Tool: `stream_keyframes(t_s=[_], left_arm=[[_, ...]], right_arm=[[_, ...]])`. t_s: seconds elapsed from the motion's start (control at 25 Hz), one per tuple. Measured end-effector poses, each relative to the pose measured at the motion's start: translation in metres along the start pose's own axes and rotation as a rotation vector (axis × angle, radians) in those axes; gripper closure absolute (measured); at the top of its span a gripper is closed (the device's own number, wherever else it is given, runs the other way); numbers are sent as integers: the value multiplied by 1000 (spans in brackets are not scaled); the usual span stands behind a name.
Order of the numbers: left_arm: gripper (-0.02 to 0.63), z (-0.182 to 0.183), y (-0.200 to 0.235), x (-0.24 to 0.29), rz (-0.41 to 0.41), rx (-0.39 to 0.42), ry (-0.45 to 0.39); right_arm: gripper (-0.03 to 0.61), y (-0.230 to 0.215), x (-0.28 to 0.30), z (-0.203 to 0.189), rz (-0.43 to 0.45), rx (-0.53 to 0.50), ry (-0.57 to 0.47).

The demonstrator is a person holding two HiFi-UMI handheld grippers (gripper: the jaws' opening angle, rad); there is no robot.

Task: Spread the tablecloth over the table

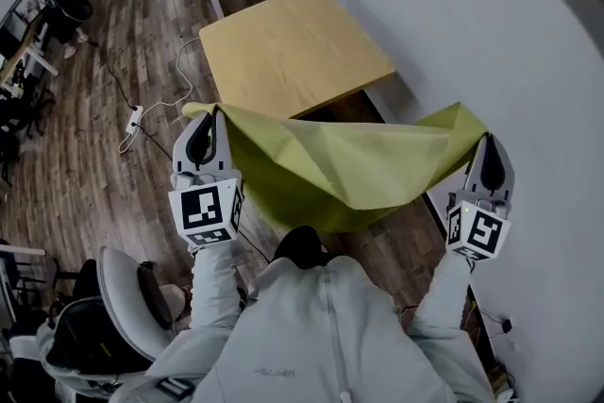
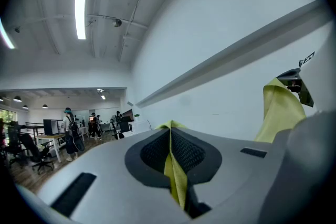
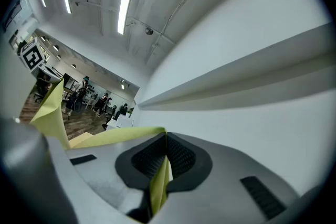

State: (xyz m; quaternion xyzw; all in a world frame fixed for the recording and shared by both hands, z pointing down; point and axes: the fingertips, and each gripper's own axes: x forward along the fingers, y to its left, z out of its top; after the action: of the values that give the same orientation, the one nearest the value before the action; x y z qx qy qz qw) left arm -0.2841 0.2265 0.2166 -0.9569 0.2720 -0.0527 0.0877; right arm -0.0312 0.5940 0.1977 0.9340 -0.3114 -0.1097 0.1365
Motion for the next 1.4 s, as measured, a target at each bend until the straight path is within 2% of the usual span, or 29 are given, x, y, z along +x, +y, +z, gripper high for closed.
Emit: stream_keyframes(t_s=[0.2, 0.4, 0.76, 1.04, 1.4], left_arm=[[588, 8, 7, 21, 33, 21, -12], [588, -4, 12, 59, 52, 22, 0], [589, -20, 32, 166, 74, -1, 45], [588, -26, 60, 225, 120, -17, 77], [588, -40, 113, 227, 232, -5, 105]], right_arm=[[557, -15, 30, 8, -24, -2, -43], [557, -14, 74, -3, -28, -10, -49], [557, 2, 194, -24, -11, -18, -27], [557, 14, 279, -25, 18, -14, -35], [557, 42, 350, -14, 56, 2, -91]])
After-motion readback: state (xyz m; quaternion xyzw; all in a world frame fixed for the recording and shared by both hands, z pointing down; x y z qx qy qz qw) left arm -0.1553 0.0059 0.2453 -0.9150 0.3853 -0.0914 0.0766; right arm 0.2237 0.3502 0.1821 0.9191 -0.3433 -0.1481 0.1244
